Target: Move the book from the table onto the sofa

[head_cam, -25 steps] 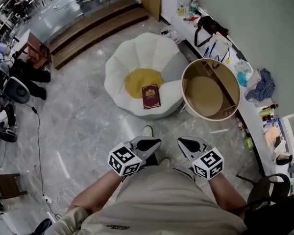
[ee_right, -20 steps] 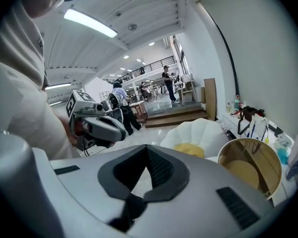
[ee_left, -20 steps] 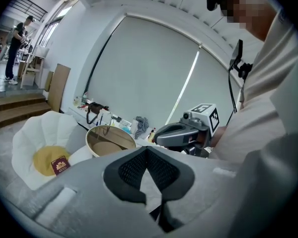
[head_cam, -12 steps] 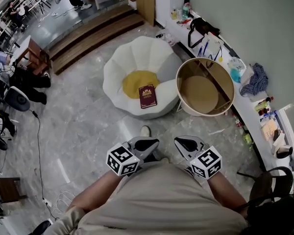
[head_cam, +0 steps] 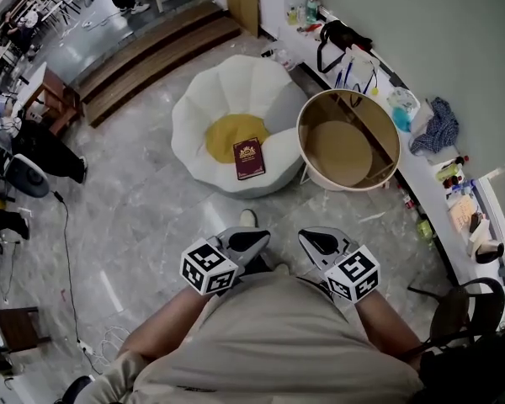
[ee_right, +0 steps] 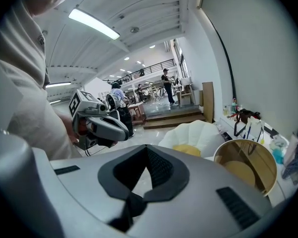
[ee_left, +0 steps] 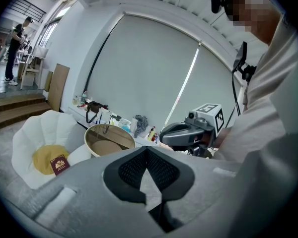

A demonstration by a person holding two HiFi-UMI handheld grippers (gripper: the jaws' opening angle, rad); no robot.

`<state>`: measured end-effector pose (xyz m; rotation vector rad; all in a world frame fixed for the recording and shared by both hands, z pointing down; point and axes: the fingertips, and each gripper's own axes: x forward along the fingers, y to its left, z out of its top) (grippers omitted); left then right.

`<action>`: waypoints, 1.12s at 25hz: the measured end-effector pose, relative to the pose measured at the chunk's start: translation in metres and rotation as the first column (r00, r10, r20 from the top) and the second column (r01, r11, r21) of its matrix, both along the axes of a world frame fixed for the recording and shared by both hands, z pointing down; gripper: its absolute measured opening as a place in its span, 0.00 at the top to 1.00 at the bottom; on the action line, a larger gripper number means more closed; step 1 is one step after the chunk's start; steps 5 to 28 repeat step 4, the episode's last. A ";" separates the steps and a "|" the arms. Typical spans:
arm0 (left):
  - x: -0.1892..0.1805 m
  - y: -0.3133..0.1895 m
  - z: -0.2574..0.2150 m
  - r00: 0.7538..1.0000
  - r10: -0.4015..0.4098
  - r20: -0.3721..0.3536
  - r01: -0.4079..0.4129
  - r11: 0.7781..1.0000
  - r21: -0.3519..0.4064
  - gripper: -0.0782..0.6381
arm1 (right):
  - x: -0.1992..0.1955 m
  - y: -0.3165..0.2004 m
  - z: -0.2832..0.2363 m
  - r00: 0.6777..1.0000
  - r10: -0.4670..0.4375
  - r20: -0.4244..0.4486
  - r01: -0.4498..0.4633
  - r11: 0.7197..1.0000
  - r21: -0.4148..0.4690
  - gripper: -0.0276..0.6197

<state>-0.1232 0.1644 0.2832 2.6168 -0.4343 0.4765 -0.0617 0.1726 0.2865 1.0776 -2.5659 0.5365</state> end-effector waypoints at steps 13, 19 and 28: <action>0.009 -0.004 0.006 1.000 0.007 0.009 -0.007 1.000 -0.012 0.88 | 0.008 -0.002 0.006 1.000 0.014 0.008 -0.014 1.000 -0.009 0.94; 0.009 -0.004 0.006 1.000 0.007 0.009 -0.007 1.000 -0.012 0.88 | 0.008 -0.002 0.006 1.000 0.014 0.008 -0.014 1.000 -0.009 0.94; 0.009 -0.004 0.006 1.000 0.007 0.009 -0.007 1.000 -0.012 0.88 | 0.008 -0.002 0.006 1.000 0.014 0.008 -0.014 1.000 -0.009 0.94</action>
